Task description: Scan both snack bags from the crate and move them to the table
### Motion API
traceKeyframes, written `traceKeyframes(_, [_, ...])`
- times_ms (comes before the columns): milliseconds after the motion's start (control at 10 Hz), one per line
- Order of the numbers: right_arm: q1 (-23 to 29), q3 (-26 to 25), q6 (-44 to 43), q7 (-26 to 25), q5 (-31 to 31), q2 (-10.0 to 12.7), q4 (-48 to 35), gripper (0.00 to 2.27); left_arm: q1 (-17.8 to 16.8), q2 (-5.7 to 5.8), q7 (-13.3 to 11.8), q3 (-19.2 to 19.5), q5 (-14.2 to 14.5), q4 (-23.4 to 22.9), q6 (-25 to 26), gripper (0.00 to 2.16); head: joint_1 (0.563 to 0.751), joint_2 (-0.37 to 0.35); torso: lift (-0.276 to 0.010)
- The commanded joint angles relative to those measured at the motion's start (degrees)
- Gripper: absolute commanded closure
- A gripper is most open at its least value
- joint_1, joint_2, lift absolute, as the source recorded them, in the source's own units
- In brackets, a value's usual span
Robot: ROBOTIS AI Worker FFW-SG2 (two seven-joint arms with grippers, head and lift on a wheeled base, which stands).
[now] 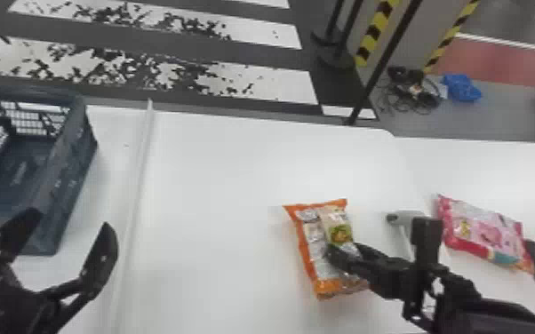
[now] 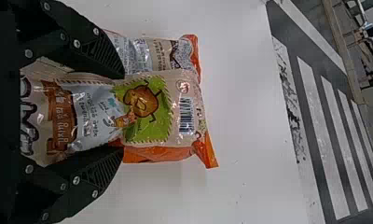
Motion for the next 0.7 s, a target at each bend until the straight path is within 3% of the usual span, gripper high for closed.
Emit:
traceKeyframes(0, [0.5, -0.7, 0.4, 0.0, -0.5, 0.0, -1.4, 2.24, -0.3, 0.01, 0.0, -0.2, 0.1, 0.2, 0.1, 0.07, 0.695, -0.211, -0.087])
traceKeyframes(300, [3.6, -3.4, 1.0, -0.9, -3.8, 0.8, -9.3, 2.24, -0.8, 0.01, 0.2, -0.3, 0.0, 0.2, 1.3, 0.07, 0.695, -0.219, -0.087])
traceKeyframes(600, [0.5, -11.0, 7.1, -1.2, -12.8, 1.4, -13.1, 2.24, -1.0, 0.10, 0.3, -0.3, -0.1, -0.1, 1.5, 0.07, 0.695, -0.234, -0.087])
